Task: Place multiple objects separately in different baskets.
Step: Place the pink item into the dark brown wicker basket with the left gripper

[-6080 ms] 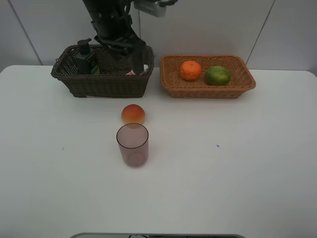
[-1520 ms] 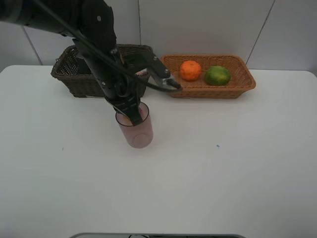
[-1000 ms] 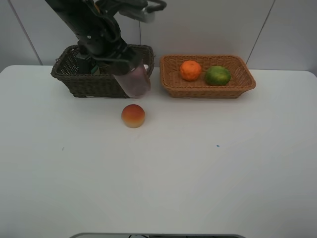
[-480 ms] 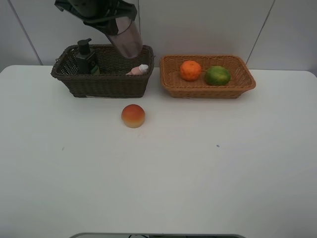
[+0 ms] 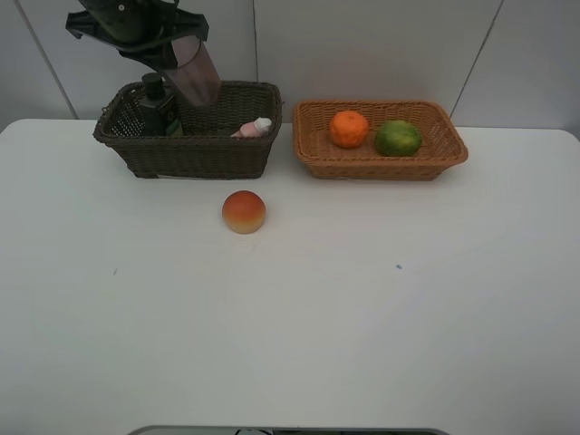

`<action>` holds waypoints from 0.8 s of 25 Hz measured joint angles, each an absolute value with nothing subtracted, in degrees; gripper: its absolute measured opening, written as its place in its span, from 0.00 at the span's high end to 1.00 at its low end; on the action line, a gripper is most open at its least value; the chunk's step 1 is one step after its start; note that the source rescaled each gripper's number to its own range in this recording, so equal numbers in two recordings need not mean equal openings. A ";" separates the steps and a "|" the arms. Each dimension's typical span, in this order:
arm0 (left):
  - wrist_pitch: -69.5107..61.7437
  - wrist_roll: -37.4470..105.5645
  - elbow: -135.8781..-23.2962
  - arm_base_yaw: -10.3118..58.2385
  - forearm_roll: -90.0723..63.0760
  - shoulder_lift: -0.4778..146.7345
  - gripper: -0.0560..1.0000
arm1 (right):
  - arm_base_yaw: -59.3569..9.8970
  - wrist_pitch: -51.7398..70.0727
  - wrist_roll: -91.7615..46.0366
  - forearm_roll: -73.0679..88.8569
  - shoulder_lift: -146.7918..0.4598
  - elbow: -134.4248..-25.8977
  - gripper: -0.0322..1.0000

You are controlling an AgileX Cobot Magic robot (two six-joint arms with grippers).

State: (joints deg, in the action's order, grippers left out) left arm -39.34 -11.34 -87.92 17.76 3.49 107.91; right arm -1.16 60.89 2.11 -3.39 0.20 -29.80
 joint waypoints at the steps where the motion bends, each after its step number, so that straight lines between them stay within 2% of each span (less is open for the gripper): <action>1: -38.71 -11.34 -87.92 17.76 4.51 108.73 0.95 | -1.16 60.89 2.11 -3.39 0.20 -29.80 0.11; 10: -32.32 -12.69 -87.92 17.76 14.89 115.65 0.95 | -1.16 60.89 2.11 -3.39 0.20 -29.80 0.11; 20: -25.16 -13.33 -87.92 17.65 16.06 119.80 0.95 | -1.16 60.89 2.11 -3.39 0.20 -29.80 0.11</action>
State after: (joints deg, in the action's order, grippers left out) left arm -25.16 -13.33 -87.92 17.65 16.06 119.80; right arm -1.16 60.89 2.11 -3.39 0.20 -29.80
